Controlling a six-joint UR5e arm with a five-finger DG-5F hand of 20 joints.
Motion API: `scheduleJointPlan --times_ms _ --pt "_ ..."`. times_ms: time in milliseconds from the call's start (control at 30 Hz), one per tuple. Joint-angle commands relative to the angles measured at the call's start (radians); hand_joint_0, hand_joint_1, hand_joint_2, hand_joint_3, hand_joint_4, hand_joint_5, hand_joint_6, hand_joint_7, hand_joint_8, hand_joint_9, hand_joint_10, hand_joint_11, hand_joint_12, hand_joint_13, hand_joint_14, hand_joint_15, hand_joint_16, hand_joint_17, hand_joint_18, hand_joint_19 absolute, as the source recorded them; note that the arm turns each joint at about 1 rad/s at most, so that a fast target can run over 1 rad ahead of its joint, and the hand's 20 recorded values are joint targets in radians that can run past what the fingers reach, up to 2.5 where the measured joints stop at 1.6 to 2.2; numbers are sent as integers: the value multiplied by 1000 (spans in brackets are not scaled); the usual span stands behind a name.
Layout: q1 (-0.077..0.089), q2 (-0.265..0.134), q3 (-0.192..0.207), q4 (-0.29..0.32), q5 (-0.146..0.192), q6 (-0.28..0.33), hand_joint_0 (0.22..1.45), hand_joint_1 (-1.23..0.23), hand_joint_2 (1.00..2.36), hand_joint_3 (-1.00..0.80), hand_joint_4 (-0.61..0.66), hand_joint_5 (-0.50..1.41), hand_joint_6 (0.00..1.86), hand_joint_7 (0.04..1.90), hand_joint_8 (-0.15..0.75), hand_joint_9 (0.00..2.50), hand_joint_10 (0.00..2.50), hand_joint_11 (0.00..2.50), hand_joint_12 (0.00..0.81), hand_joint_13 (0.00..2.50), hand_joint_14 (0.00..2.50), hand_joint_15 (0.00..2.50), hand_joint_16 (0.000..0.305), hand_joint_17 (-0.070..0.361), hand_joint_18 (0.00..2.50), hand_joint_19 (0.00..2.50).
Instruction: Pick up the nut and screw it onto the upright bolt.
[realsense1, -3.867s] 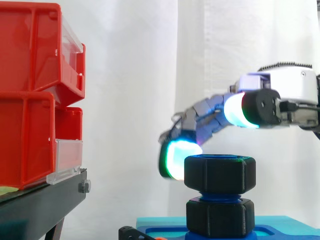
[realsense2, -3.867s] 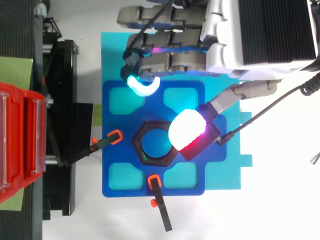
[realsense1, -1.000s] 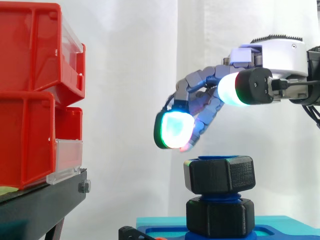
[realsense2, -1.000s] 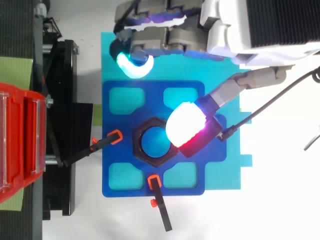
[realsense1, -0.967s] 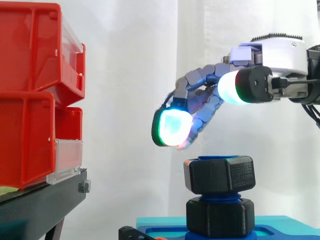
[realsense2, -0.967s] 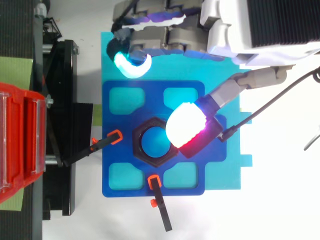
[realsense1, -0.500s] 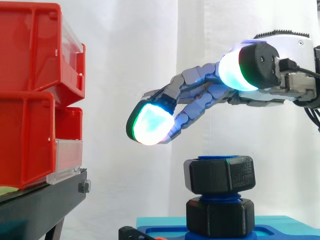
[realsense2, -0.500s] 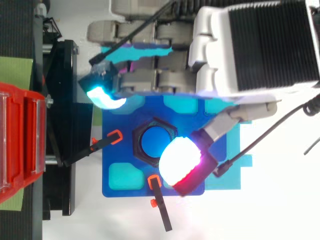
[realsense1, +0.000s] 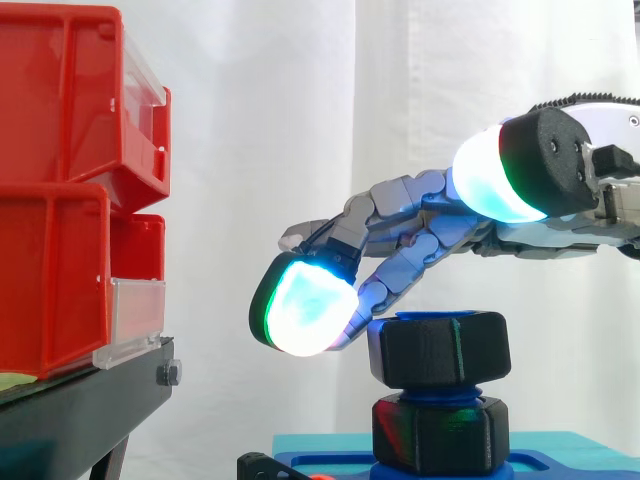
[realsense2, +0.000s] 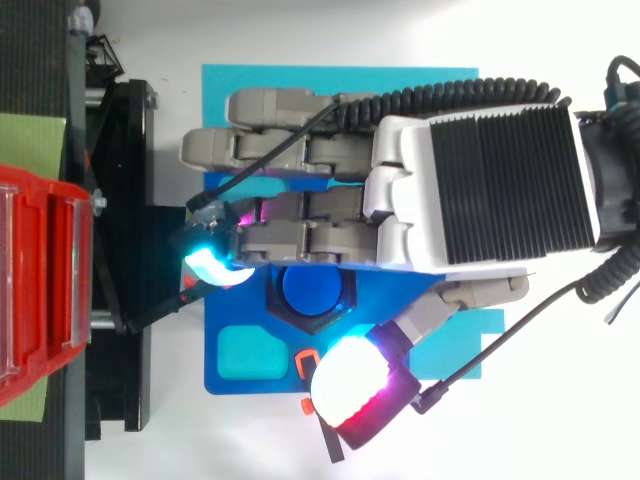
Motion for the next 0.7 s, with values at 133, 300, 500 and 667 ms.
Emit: scheduleJointPlan --times_ms 133,300,500,667 --pt "3 0 -2 -4 1 1 489 -16 1000 -500 198 -76 504 1119 226 451 0 0 317 85 0 0 45 101 0 0" --pt "3 0 -2 -7 -3 1 494 -38 1000 -500 178 -72 504 1193 233 474 0 0 314 110 0 0 44 99 0 0" --pt "-7 0 -2 -8 -5 1 496 -58 1000 -500 170 -64 504 1275 239 494 0 0 309 141 0 0 40 91 0 0" --pt "-17 0 -2 -8 -8 1 500 -78 1000 -500 153 -52 503 1391 242 534 0 0 305 171 0 0 38 86 0 0"
